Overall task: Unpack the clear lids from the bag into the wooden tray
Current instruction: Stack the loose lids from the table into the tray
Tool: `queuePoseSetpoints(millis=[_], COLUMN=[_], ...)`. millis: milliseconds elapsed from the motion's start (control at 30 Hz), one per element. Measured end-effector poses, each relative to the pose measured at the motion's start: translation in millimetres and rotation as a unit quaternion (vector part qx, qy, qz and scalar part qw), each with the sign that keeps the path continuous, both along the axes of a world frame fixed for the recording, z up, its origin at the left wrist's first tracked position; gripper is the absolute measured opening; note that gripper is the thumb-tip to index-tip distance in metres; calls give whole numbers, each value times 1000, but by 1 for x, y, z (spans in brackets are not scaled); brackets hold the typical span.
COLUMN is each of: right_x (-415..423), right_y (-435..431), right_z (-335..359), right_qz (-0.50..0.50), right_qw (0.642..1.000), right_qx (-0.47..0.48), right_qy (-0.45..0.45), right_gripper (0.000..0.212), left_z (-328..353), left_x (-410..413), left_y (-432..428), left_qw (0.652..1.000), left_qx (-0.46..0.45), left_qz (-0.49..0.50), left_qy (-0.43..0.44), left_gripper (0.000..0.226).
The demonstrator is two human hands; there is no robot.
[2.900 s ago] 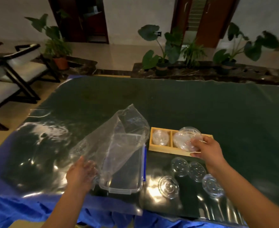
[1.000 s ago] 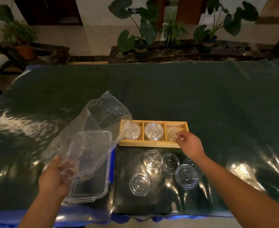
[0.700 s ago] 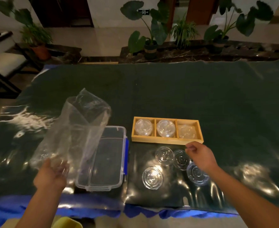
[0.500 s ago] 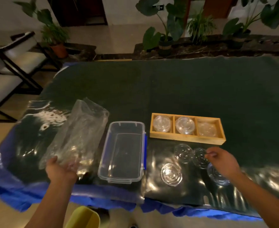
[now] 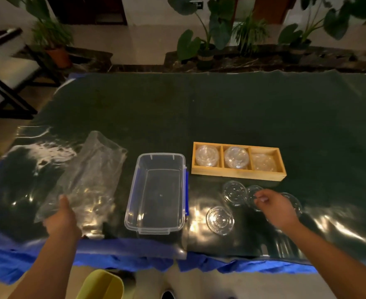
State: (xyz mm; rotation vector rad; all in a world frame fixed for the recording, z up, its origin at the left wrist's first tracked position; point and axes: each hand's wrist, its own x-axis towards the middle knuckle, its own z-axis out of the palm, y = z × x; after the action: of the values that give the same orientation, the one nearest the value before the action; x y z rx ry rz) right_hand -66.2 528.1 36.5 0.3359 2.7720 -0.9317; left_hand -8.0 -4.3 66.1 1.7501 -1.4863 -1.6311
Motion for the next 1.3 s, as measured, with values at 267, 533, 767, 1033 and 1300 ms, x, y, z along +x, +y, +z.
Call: queuePoseSetpoints(millis=[267,533,767,1033,1300], right_x=[16,34,49,63,54], right_y=[-4,11,45,72,82], right_z=[12,22,23,-2,-12], right_qz=[25,67,54,-23,-39], right_qw=[999,994,993,998,997], right_qx=[37,72,96,64,69], right_qy=[2,44,41,5,-12], right_gripper=[20,22,33,31,44], left_z=[38,50,21,-39,-49], left_x=[12,12,20,-13,-26], left_y=[69,195,277,324,333], left_qw=[902,752,643,555,550], left_qx=[-357,-418,-377,-344,-374], left_qz=[-240,-506,-664,-736,-714], left_qy=[-4,57,61,-179,-218], left_gripper=[64,55,42,99,83])
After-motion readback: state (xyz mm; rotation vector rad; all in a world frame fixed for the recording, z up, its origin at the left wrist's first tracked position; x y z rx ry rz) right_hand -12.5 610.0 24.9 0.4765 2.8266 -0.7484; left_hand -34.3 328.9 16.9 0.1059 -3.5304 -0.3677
